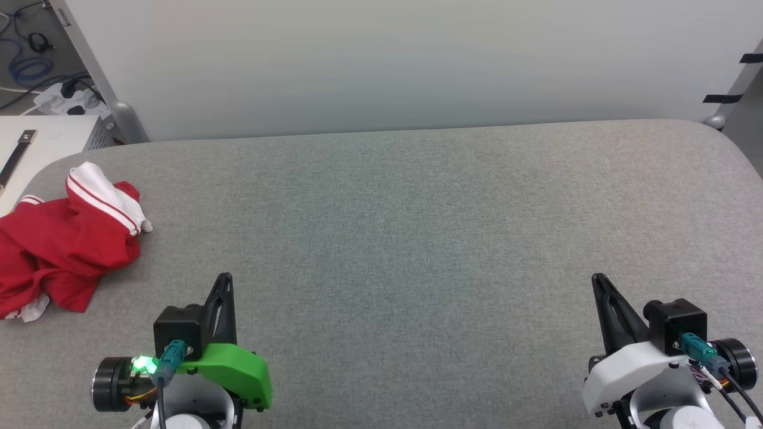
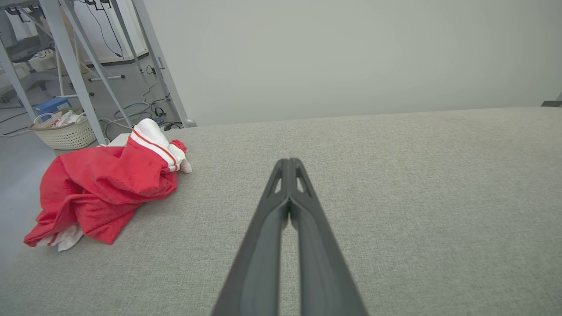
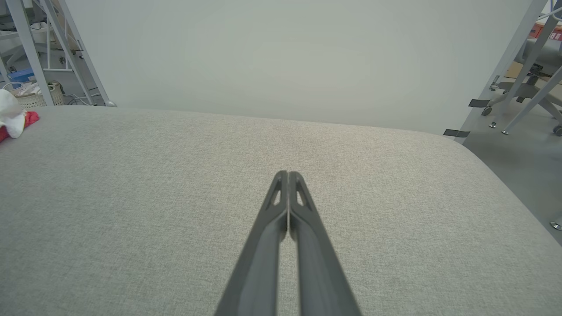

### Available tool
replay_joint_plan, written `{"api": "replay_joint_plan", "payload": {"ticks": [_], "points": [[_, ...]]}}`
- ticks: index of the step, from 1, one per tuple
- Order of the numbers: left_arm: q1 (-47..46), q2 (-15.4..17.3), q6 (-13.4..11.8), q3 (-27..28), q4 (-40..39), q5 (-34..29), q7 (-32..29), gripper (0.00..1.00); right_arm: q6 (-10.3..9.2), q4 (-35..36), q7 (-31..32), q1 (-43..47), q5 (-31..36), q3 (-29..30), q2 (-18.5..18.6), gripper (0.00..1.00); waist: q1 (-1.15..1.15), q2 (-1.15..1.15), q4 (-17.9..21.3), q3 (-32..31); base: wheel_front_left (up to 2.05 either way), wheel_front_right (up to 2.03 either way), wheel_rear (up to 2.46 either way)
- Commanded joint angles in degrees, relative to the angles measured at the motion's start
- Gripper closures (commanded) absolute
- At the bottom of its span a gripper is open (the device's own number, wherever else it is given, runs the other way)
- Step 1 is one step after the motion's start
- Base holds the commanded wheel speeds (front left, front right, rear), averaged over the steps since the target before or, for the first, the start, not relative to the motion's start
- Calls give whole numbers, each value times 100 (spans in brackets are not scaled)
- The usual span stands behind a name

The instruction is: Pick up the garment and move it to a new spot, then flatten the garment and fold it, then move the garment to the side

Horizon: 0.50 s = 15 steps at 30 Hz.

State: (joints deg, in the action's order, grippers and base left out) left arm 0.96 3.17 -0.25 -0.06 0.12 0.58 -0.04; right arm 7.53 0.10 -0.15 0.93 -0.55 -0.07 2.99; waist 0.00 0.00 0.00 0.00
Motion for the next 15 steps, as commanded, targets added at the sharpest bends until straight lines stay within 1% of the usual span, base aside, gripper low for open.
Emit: {"api": "replay_joint_plan", "payload": {"ticks": [1,15], "points": [[-96,-29,25,6,-12,-58,4,100,-4,-10,15,-93,55,7,-12,100,0,0,0,0,0,0,0],[-96,-29,25,6,-12,-58,4,100,-4,-10,15,-93,55,7,-12,100,0,0,0,0,0,0,0]]}}
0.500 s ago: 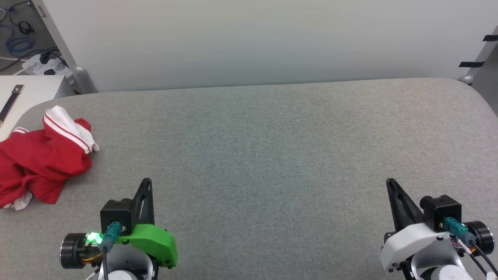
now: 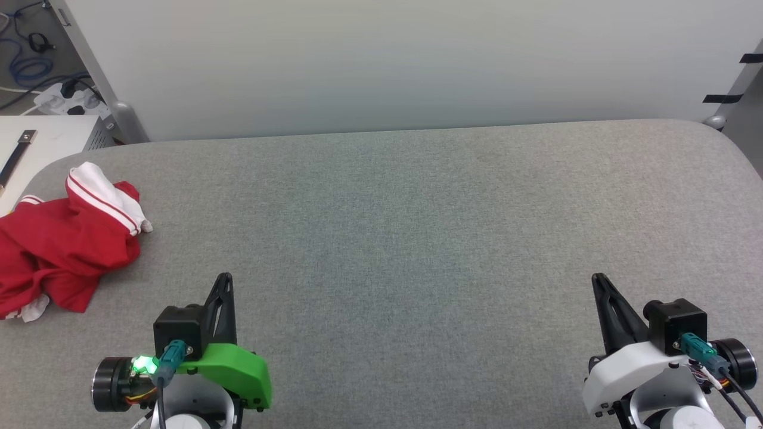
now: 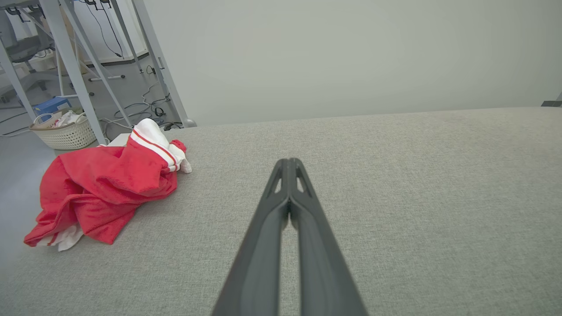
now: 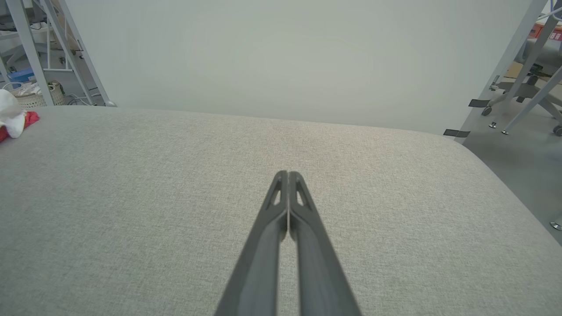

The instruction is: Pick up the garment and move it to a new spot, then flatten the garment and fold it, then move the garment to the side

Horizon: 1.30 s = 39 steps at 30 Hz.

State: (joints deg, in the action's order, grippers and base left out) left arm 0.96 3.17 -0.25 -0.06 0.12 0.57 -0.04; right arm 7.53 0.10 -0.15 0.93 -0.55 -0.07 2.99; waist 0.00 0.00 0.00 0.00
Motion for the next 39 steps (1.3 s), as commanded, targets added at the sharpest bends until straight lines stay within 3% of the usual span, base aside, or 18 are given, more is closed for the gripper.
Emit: {"api": "replay_joint_plan", "payload": {"ticks": [1,39], "points": [[-96,-29,25,6,-12,-57,4,100,-4,-10,15,-93,55,7,-12,100,0,0,0,0,0,0,0],[-96,-29,25,6,-12,-57,4,100,-4,-10,15,-93,55,7,-12,100,0,0,0,0,0,0,0]]}}
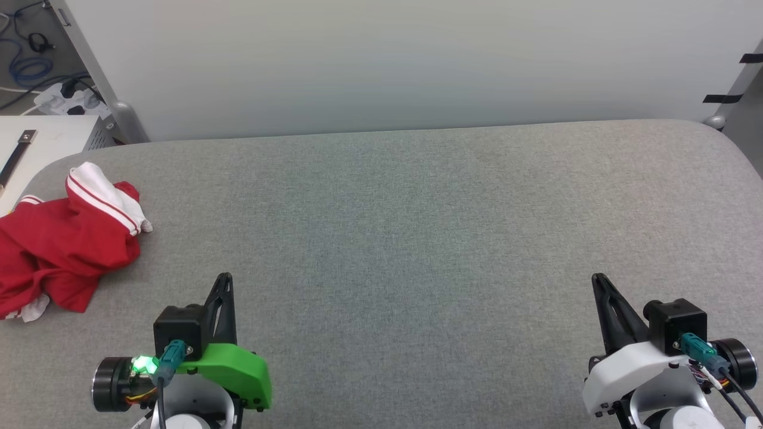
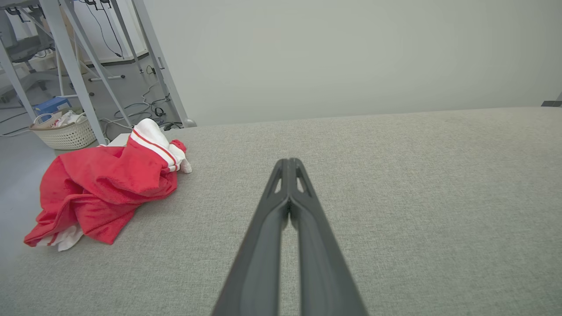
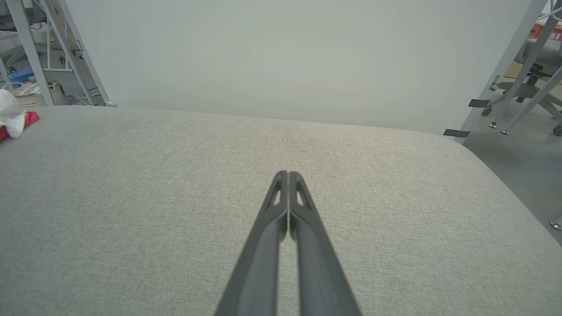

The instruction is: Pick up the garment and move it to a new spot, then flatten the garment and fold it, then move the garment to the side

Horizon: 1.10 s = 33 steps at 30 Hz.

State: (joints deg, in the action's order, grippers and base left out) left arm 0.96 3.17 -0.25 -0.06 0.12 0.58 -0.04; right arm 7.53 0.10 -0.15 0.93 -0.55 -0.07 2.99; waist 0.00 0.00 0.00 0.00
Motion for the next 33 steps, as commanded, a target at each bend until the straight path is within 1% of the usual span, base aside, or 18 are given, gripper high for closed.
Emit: {"api": "replay_joint_plan", "payload": {"ticks": [1,5,33], "points": [[0,0,0,0,0,-1,0,0,0,0,0,0,0,0,0,0,0,0,0,0,0,0,0],[7,1,-3,-1,2,3,4,0,0,0,-5,3,-4,3,1,0,0,0,0,1,0,0,0],[33,-6,-231,-100,-84,89,335,0,-1,206,-332,92,-288,178,-2,0,0,0,-24,3,0,0,0]]}}
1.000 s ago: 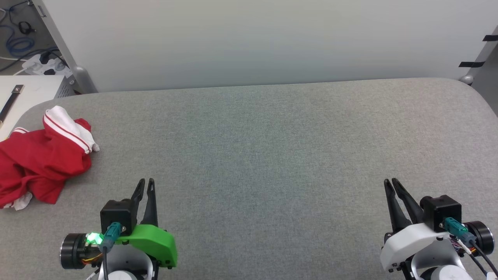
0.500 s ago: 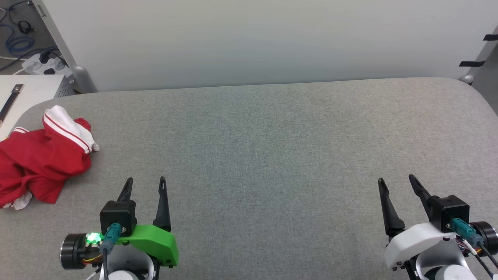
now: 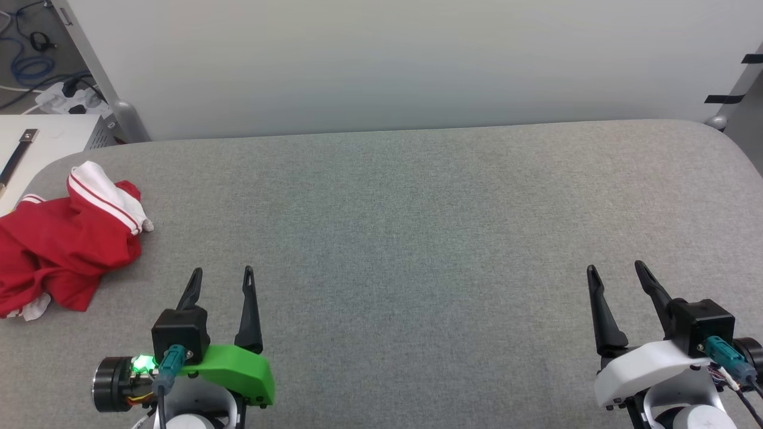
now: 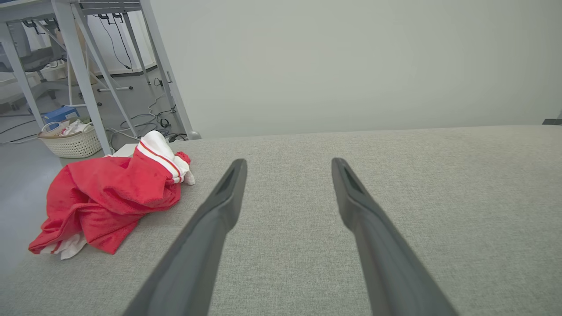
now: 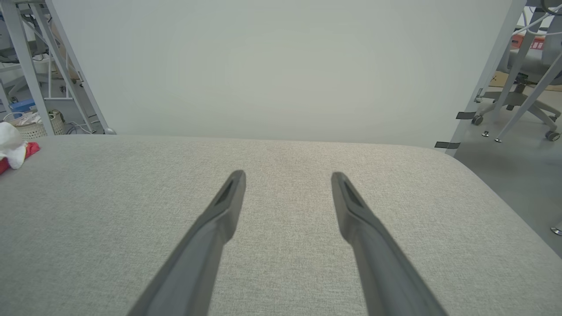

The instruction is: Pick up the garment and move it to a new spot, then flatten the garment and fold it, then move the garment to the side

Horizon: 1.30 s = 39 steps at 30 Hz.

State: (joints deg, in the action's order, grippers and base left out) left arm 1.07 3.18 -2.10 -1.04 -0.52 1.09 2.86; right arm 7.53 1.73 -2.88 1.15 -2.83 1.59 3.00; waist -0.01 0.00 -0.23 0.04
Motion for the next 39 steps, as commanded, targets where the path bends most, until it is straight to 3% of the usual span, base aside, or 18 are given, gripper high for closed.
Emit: {"api": "replay_joint_plan", "payload": {"ticks": [1,39], "points": [[24,-7,-49,-6,-23,41,56,0,-1,53,-69,75,-68,14,-3,0,1,0,-3,-1,0,0,0],[168,-16,-131,-108,19,238,508,0,-2,291,-515,343,-332,68,-7,0,1,0,-93,-77,0,0,0]]}}
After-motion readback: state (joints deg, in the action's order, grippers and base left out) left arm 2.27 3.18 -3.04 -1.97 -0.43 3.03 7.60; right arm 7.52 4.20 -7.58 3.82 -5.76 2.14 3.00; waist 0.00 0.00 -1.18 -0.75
